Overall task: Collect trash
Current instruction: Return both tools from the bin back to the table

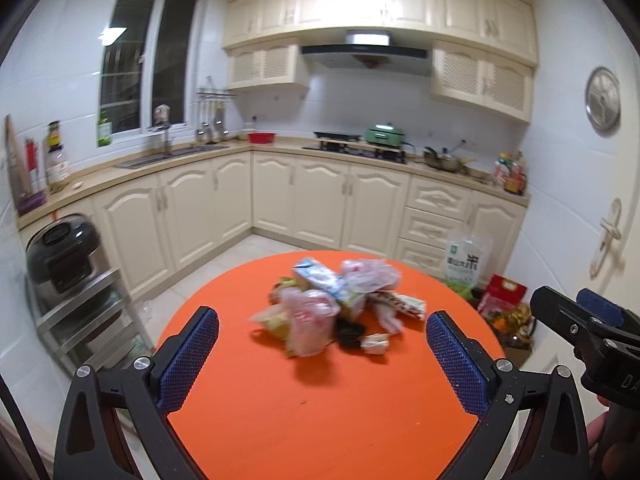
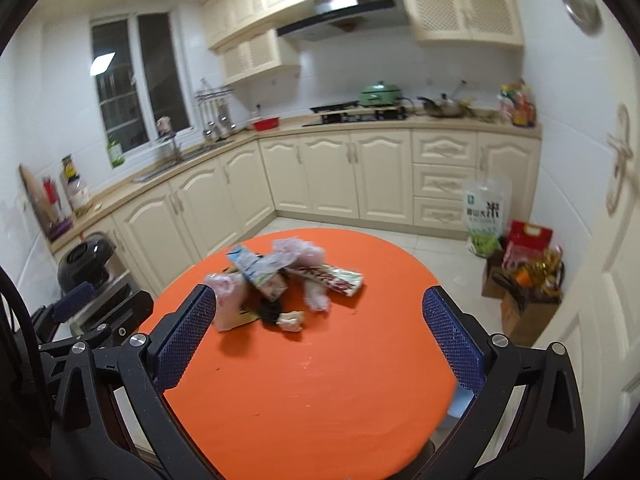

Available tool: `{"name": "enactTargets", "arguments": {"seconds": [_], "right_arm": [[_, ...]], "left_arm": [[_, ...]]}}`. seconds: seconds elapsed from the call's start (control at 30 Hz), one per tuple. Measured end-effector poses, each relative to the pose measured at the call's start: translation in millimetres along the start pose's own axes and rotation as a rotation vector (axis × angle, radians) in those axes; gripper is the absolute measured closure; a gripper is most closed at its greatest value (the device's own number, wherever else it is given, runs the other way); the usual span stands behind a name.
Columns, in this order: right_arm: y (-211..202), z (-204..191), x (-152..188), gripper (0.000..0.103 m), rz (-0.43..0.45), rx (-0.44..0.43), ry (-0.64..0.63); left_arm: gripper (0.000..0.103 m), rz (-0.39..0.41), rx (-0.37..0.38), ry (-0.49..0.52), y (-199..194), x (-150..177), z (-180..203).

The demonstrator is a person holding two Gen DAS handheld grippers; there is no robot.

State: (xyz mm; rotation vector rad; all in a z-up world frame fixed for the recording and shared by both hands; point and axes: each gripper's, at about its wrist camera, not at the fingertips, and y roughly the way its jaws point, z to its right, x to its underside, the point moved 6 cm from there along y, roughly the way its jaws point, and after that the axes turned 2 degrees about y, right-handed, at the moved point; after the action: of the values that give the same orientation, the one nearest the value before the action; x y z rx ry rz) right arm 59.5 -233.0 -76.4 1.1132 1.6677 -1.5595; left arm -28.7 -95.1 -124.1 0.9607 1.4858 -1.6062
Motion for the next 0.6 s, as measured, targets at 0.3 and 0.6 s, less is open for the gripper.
{"name": "enactTargets", "arguments": {"seconds": [0.3, 0.6], "right_arm": [[12.9, -30.8, 10.3, 0.000, -0.035, -0.018, -0.074], [27.6, -18.1, 16.5, 0.000, -0.076, -0.007, -0.079]], "left_arm": [[0.001, -0.022, -0.050, -0.062, -26.7, 25.4, -4.4], [0.001, -0.076, -0.021, -0.075, 1.9, -8.3, 10.6]]}}
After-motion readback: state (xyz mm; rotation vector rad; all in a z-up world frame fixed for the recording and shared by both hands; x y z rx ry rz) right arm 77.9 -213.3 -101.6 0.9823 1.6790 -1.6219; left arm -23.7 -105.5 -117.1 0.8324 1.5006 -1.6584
